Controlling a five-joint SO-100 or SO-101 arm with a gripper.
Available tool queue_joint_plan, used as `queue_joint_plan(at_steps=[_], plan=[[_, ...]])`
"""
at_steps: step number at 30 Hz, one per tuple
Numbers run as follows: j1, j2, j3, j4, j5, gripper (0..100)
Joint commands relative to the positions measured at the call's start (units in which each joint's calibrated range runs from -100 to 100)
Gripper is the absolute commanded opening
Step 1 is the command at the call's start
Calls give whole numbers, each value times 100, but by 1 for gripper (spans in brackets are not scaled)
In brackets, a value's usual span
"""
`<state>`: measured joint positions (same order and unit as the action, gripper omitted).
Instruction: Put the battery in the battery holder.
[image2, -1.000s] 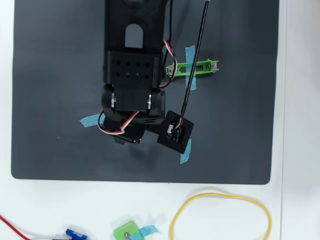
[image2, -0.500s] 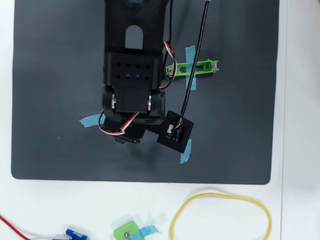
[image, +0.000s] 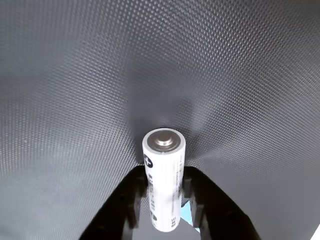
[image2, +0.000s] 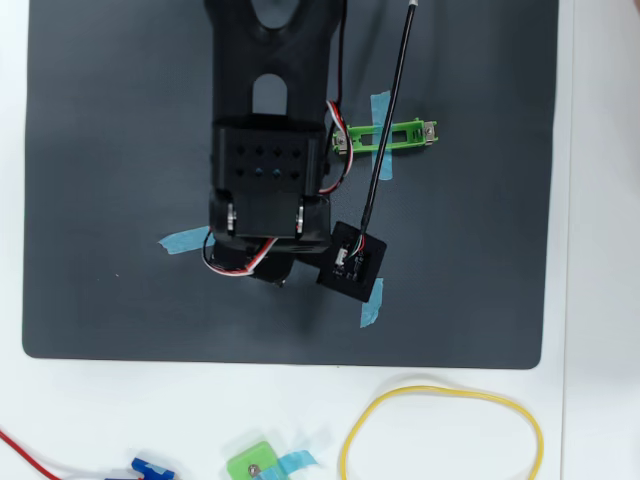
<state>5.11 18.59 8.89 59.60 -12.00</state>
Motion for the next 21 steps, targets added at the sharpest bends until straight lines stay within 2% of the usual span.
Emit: queue_joint_plan(at_steps=[1,8,13,16,20,21], plan=[[3,-47,-281,-8,99,0],[-495,-209,-193,36,292,0],[-1149,-1855,829,351,459,0],[-2011,-2938,1586,386,407,0],[-2488,-3313,2150,360,370,0],[-2540,-3347,2177,403,511,0]])
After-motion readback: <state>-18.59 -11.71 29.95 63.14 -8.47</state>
